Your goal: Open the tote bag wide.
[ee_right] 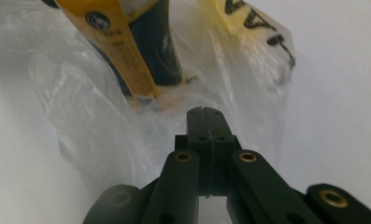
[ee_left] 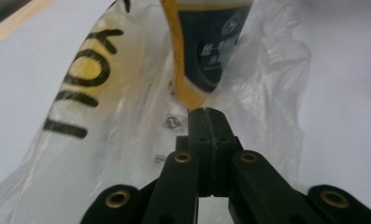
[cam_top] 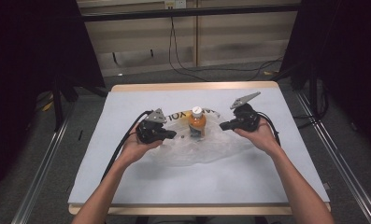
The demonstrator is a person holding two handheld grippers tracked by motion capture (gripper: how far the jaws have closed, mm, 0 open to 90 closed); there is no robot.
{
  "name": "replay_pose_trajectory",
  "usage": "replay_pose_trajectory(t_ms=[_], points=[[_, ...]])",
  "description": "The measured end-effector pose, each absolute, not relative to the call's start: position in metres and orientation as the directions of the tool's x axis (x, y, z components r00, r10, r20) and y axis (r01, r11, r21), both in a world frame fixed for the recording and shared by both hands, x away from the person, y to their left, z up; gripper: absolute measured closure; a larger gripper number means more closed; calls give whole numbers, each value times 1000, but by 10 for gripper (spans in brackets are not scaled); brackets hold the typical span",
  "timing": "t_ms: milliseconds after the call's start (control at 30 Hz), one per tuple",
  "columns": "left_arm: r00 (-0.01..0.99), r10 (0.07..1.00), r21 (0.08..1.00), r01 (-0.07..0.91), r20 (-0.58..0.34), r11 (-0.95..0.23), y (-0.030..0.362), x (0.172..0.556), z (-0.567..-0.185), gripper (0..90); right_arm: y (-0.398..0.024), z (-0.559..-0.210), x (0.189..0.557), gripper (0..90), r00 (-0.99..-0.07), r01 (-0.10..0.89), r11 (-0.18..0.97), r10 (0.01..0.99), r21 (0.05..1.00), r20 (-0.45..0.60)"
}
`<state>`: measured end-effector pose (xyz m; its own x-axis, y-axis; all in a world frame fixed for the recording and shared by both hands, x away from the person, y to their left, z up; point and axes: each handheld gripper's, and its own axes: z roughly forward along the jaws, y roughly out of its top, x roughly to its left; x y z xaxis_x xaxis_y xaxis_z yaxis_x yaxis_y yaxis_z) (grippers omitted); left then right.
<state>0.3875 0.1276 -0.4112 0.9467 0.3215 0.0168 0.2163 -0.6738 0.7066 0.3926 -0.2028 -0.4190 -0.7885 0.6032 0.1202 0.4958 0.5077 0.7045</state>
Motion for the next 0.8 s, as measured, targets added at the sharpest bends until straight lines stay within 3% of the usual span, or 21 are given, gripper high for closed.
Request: replay_pose_trajectory(t_ms=[433,633,800], points=[[942,334,571,287,-25,-769,92,413,-445,900,-150,-436,437,900,-814,532,620,562,577,148],[956,292,526,259,-21,-810,78,398,-462,900,-130,-454,455,900,-824,536,651,542,537,165],[978,207,495,174,12,-851,72,377,-460,900,-132,-467,479,900,-784,591,628,596,505,177]])
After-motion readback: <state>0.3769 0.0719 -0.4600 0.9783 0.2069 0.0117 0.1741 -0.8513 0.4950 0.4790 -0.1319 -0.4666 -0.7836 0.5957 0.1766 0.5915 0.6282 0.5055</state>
